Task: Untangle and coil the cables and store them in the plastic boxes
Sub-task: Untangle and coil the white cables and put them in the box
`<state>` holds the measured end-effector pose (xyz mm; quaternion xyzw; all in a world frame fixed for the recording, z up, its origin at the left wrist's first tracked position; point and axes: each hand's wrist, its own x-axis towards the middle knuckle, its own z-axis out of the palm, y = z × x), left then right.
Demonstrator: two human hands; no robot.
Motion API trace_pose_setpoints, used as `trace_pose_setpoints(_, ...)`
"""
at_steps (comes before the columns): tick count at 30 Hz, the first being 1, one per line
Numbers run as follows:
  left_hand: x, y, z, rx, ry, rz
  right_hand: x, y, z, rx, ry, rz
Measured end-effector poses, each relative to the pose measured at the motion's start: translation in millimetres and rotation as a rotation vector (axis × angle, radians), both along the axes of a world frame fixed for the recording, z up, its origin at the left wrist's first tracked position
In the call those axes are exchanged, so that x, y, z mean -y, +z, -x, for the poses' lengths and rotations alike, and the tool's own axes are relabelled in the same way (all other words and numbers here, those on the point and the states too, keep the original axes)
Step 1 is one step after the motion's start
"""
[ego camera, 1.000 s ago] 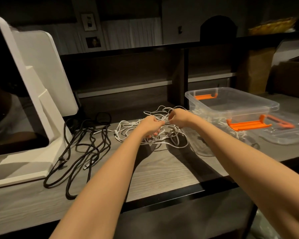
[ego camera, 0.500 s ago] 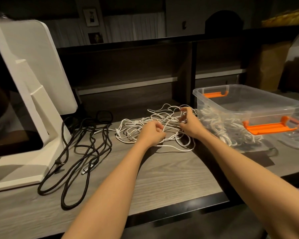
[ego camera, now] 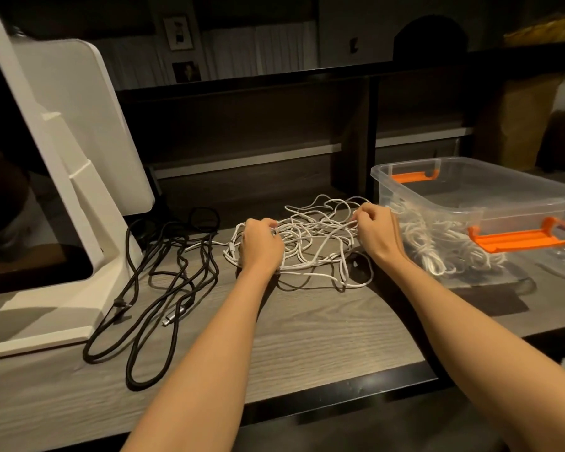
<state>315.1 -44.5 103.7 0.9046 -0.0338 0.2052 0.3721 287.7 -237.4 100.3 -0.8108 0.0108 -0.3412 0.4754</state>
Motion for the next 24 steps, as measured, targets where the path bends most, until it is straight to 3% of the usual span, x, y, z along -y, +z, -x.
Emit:
trace_pose_setpoints(4, -4.5, 2.7, 2.8, -0.03, 0.082, -0.106, -8.9, 1.6, 4.6, -0.032, -0.155, 0.459)
trace_pose_setpoints(6, -9.7, 3.1, 4.0, -0.073, 0.134, -0.248, -15.4, 5.9, 8.2, 0.031, -0.02, 0.602)
trace_pose_setpoints(9, -12.9, -0.8, 1.3, -0.124, 0.076, -0.197, -31.5, 10.5, 15.8, -0.084, 0.381, 0.467)
trace_pose_setpoints(11, -13.8, -3.2, -0.9, -0.16, -0.014, -0.043, -41.7, 10.0, 15.2, -0.209, 0.49, 0.524)
trace_pose_setpoints(13, -15.5, -4.2, -3.6, -0.213, -0.108, 0.129, -45.0, 7.1, 10.5, -0.292, 0.473, 0.634)
trace_pose_setpoints(17, -19.7, -1.6, -6.4, -0.139, -0.148, 0.437, -38.2, 4.8, 2.6, -0.328, 0.361, 0.504)
trace_pose_setpoints(21, -25.6, 1.3, -3.2, 0.04, -0.026, 0.462, -36.4, 3.3, -1.3, -0.36, 0.334, 0.491)
trace_pose_setpoints(24, -29.5, -1.4, -3.7, 0.008, -0.017, 0.384, -37.9, 1.3, -8.6, -0.438, 0.293, 0.607)
